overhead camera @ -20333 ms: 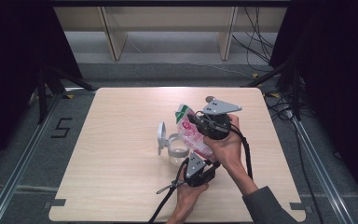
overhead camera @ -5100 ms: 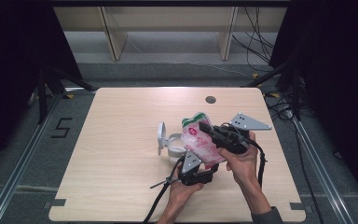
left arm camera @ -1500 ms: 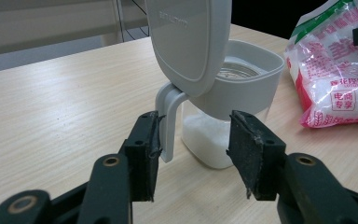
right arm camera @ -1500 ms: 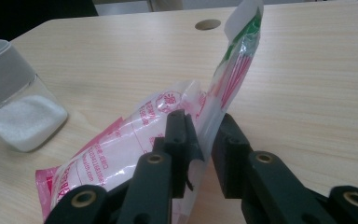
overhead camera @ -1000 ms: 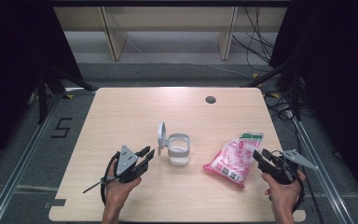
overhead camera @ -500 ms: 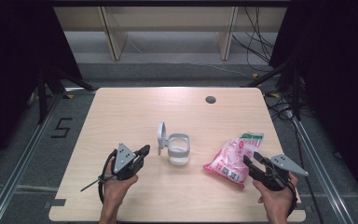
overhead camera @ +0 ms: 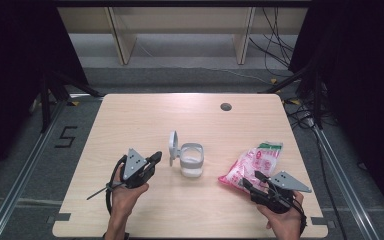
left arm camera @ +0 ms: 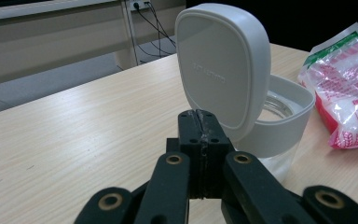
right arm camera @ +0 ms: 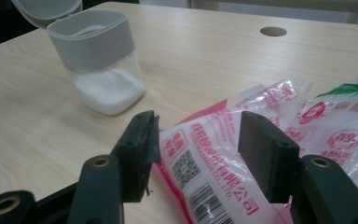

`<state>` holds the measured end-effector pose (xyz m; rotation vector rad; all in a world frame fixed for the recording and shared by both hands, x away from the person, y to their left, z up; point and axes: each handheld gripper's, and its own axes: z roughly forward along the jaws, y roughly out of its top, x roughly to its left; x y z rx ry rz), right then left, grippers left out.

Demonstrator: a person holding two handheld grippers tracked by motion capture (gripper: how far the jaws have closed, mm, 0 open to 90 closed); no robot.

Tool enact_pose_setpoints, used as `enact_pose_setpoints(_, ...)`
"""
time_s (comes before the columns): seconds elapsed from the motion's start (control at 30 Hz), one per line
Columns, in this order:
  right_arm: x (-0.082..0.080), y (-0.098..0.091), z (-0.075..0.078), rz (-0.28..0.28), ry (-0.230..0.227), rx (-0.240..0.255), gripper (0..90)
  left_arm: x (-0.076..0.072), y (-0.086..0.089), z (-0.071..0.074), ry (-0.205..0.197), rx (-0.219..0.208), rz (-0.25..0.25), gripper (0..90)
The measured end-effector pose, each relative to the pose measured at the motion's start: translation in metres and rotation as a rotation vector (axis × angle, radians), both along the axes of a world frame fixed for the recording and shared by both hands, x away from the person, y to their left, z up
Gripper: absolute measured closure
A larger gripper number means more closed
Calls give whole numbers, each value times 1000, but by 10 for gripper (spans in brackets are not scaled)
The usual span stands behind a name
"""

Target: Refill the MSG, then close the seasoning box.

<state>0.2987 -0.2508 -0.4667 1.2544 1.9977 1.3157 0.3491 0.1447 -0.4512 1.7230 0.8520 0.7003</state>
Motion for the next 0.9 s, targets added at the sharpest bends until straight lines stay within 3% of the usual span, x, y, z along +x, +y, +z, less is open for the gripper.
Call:
enact_pose_setpoints(0.07, 0, -1, -2, 27, -12, -3, 459, 1, -1, 1, 2, 0, -3, 892)
enact_pose_setpoints(0.13, -5, 2, -1, 6, 18, 15, 456, 3, -1, 2, 0, -2, -8, 892)
enact_pose_setpoints(0.17, -3, 0, -2, 28, -6, -6, 456, 5, -2, 2, 1, -7, -11, 892)
enact_pose_setpoints(0.2, -6, 2, -2, 8, 10, 5, 456, 5, -2, 2, 3, -6, -10, 892)
enact_pose_setpoints(0.27, -6, 0, -3, 32, -5, -3, 456, 6, -3, 3, 3, 0, -8, 892)
enact_pose_setpoints(0.3, -9, 3, -2, 15, 21, 14, 456, 7, -3, 3, 3, 0, -9, 892)
enact_pose_setpoints(0.33, -9, 2, -2, 25, 23, -6, 456, 7, -3, 4, 5, -4, -5, 892)
enact_pose_setpoints(0.37, -8, 2, -4, 30, -1, -18, 455, 8, -2, 4, 5, -3, -3, 892)
enact_pose_setpoints(0.4, -7, 2, -4, 46, -2, 2, 455, 8, -2, 4, 3, -1, 1, 892)
enact_pose_setpoints(0.5, -8, 3, -4, 50, -2, -17, 455, 9, 0, 4, 7, 3, 5, 892)
enact_pose_setpoints(0.63, -9, 7, -3, 52, 30, -4, 453, 10, 0, 3, 8, 7, 11, 892)
enact_pose_setpoints(0.73, -5, 6, -6, 76, 3, -13, 453, 11, -3, 3, 20, 13, 11, 892)
enact_pose_setpoints(0.9, -7, 9, -5, 61, 17, -15, 452, 14, -3, 3, 19, 12, 7, 891)
